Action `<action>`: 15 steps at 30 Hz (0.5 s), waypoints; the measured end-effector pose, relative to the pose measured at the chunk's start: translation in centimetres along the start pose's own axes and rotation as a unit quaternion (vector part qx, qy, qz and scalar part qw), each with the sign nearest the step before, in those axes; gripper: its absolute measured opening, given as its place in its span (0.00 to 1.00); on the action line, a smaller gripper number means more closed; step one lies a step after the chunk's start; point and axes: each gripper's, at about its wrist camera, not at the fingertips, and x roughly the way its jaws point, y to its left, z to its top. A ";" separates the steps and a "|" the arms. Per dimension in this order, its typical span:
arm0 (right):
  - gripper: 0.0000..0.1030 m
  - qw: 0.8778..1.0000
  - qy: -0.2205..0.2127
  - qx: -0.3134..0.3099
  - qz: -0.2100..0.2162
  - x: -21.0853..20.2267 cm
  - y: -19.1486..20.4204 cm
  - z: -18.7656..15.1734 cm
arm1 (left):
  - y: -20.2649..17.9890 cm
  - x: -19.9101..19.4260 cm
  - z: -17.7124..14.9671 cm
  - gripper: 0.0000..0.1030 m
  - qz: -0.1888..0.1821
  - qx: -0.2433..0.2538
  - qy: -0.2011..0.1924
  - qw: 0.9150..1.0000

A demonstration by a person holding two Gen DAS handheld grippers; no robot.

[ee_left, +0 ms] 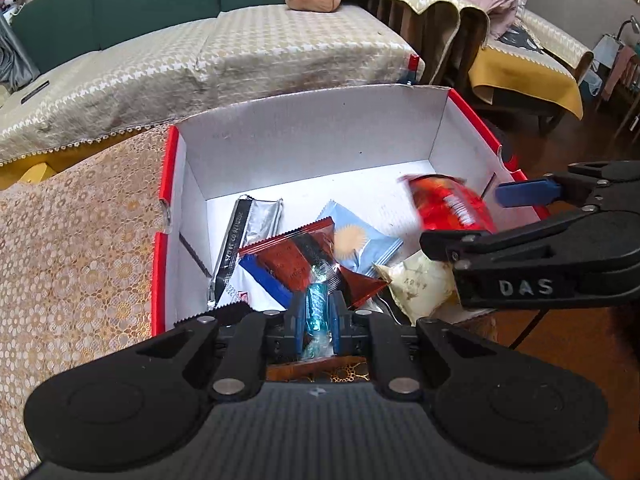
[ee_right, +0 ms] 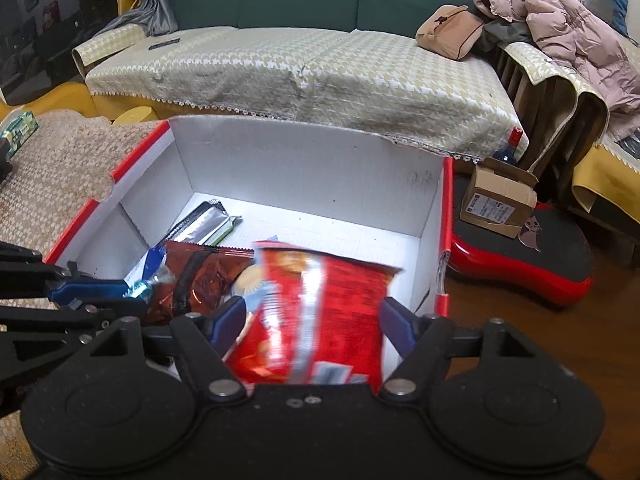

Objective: Organize snacks
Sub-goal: 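Lower both items into the red box and open both grippers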

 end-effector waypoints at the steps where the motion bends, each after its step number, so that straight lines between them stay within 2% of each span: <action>1: 0.85 1.000 -0.005 0.002 -0.001 -0.3 0.0 0.0 | 0.2 -0.2 -0.1 0.12 -0.003 -0.001 -0.001 1.000; 7: 0.88 1.000 -0.026 0.018 0.005 -2.3 -0.2 -0.2 | 0.3 -1.9 -0.4 0.18 -0.006 -0.009 -0.016 1.000; 11: 0.90 0.999 -0.041 0.028 0.014 -3.9 -0.3 -0.5 | 0.4 -3.5 -0.5 0.32 -0.007 -0.013 -0.033 0.999; 13: 0.90 0.998 -0.050 0.032 0.016 -4.9 -0.3 -0.6 | 0.4 -4.3 -0.6 0.42 -0.003 -0.014 -0.043 0.999; 15: 0.91 0.997 -0.059 0.038 0.022 -5.9 -0.2 -0.7 | 0.5 -5.2 -0.6 0.58 -0.001 -0.017 -0.056 0.998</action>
